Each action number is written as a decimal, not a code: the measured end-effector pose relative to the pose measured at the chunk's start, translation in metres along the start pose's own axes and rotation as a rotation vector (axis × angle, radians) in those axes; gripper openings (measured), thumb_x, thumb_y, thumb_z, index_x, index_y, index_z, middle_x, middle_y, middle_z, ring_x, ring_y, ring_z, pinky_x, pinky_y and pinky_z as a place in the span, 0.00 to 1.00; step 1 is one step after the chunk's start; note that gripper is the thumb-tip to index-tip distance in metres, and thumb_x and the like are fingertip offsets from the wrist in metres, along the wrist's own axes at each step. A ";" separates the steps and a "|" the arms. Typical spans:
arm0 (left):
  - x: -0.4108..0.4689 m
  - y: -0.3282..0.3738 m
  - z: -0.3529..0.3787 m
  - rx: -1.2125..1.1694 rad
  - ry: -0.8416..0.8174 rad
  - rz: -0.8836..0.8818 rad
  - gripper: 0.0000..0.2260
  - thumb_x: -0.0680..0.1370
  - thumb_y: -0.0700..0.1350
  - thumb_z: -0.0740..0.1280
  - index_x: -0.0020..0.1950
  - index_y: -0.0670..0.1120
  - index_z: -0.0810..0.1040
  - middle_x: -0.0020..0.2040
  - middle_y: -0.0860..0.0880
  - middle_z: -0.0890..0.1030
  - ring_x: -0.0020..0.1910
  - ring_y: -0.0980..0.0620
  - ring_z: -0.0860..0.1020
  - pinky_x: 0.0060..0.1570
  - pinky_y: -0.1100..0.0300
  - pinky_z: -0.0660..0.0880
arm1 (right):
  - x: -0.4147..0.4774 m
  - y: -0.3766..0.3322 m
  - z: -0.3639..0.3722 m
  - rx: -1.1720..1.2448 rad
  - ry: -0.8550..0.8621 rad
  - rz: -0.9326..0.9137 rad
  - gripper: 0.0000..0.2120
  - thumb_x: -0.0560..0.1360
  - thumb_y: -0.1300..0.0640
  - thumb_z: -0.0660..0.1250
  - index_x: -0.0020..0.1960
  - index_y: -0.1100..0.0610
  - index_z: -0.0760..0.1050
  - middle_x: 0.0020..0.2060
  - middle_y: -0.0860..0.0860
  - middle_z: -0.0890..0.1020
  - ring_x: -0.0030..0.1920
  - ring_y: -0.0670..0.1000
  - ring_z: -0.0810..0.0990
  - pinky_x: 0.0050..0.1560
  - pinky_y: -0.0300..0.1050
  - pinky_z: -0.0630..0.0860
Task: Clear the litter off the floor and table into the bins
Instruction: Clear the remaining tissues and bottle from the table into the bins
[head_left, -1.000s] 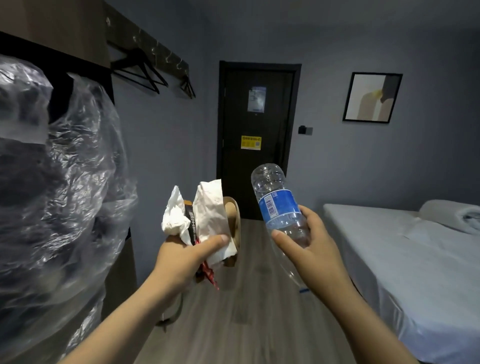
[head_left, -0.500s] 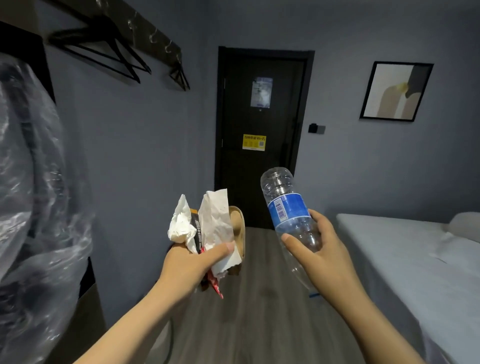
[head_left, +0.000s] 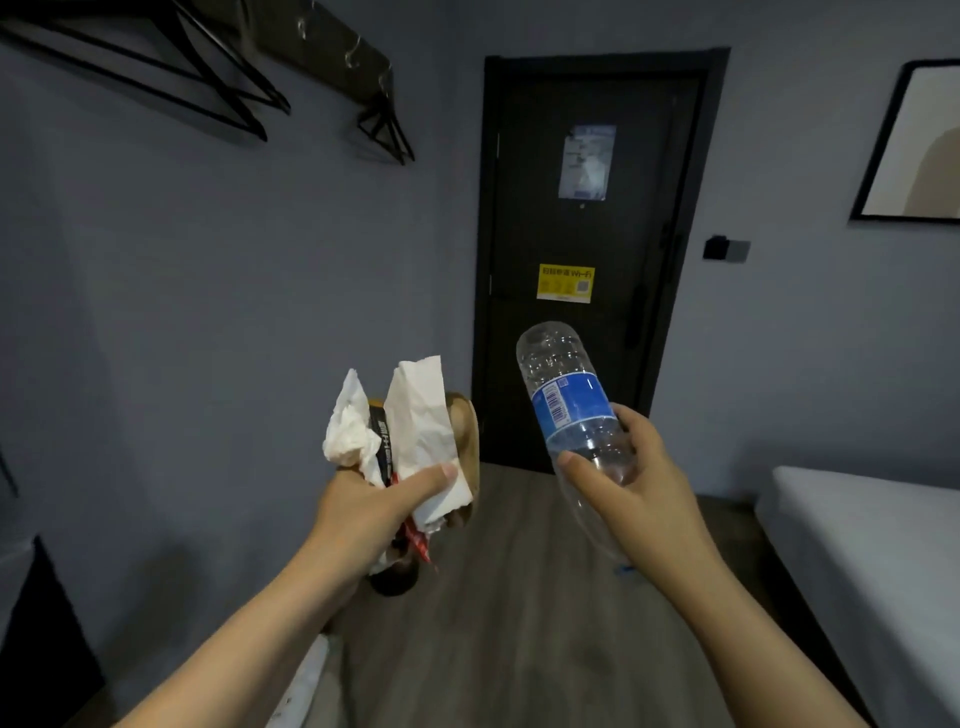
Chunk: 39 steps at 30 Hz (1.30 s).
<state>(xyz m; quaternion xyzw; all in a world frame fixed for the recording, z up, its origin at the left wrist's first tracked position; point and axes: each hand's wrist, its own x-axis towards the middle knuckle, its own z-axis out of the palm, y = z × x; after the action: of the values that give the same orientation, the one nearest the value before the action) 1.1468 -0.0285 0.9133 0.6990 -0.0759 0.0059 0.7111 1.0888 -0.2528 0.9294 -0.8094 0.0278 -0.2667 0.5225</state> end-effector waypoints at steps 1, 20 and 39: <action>0.019 -0.004 0.001 0.005 0.009 0.000 0.25 0.61 0.53 0.79 0.56 0.51 0.80 0.49 0.53 0.85 0.49 0.51 0.84 0.56 0.47 0.78 | 0.018 0.007 0.006 0.007 -0.008 0.002 0.31 0.69 0.44 0.70 0.69 0.39 0.61 0.59 0.42 0.73 0.50 0.39 0.78 0.40 0.32 0.72; 0.404 -0.108 -0.048 0.029 0.116 -0.130 0.18 0.61 0.51 0.80 0.49 0.52 0.82 0.44 0.55 0.86 0.44 0.55 0.84 0.45 0.59 0.77 | 0.337 0.151 0.203 0.028 -0.125 0.095 0.23 0.71 0.48 0.72 0.61 0.38 0.67 0.55 0.41 0.78 0.51 0.41 0.80 0.49 0.41 0.78; 0.689 -0.219 0.025 0.067 0.346 -0.339 0.13 0.68 0.43 0.77 0.50 0.51 0.79 0.42 0.54 0.84 0.36 0.58 0.83 0.28 0.69 0.75 | 0.645 0.349 0.295 0.070 -0.357 0.210 0.30 0.72 0.49 0.72 0.71 0.48 0.65 0.55 0.43 0.79 0.48 0.42 0.81 0.44 0.37 0.76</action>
<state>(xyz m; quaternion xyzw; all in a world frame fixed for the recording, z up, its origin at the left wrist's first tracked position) 1.8509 -0.1258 0.7766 0.7133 0.1657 0.0087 0.6809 1.8581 -0.3741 0.7969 -0.8177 0.0098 -0.0639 0.5720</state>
